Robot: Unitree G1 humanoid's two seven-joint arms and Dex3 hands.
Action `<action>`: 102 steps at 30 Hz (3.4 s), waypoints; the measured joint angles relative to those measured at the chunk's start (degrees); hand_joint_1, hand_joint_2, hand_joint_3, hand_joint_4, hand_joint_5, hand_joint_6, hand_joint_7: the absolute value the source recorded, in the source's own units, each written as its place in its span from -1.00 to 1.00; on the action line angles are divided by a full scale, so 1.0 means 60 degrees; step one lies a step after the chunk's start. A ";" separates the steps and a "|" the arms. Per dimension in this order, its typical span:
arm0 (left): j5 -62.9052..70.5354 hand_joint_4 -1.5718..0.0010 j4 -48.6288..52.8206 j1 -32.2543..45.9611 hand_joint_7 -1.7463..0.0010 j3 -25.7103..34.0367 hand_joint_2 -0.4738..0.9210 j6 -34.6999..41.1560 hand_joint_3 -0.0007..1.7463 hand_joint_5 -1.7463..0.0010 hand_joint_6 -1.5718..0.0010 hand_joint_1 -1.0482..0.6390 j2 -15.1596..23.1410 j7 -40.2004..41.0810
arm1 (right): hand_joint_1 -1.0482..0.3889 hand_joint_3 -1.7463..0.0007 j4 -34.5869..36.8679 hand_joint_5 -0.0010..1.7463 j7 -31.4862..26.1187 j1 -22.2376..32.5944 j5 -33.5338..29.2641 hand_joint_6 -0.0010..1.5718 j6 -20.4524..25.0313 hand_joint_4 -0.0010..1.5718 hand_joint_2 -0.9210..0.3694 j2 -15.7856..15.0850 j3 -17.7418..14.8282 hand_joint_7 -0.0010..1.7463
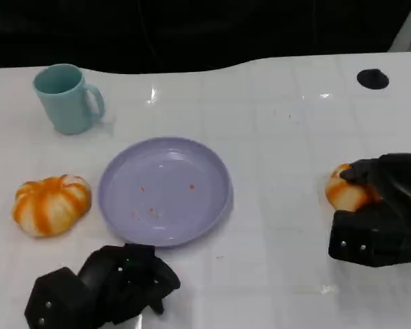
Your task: Grasp the bread from the table and place it into the plate.
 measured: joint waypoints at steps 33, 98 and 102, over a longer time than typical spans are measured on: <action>0.0132 -0.24 0.0323 -0.0207 0.10 0.0034 0.97 -0.0131 -1.00 -0.65 -0.55 -0.93 -0.0073 0.0006 | 0.43 -0.58 -0.1608 1.00 -0.2064 0.0064 0.0086 0.15 -0.2234 0.27 0.16 0.1134 0.0179 0.78; 0.0122 -0.25 0.0681 -0.0320 0.12 -0.0004 0.97 -0.0529 -1.00 -0.65 -0.55 -0.94 -0.0155 -0.0001 | -0.30 0.78 -0.2373 -0.34 0.0642 0.0439 0.0834 -0.61 -0.3981 -0.96 -1.00 0.1639 0.0912 -0.95; 0.0121 -0.25 0.0639 -0.0290 0.12 -0.0002 0.97 -0.0498 -1.00 -0.64 -0.56 -0.93 -0.0162 0.0000 | -0.24 0.83 -0.3032 -0.28 0.0548 0.1315 0.1133 -0.49 -0.4576 -0.86 -1.00 0.1036 0.0421 -0.91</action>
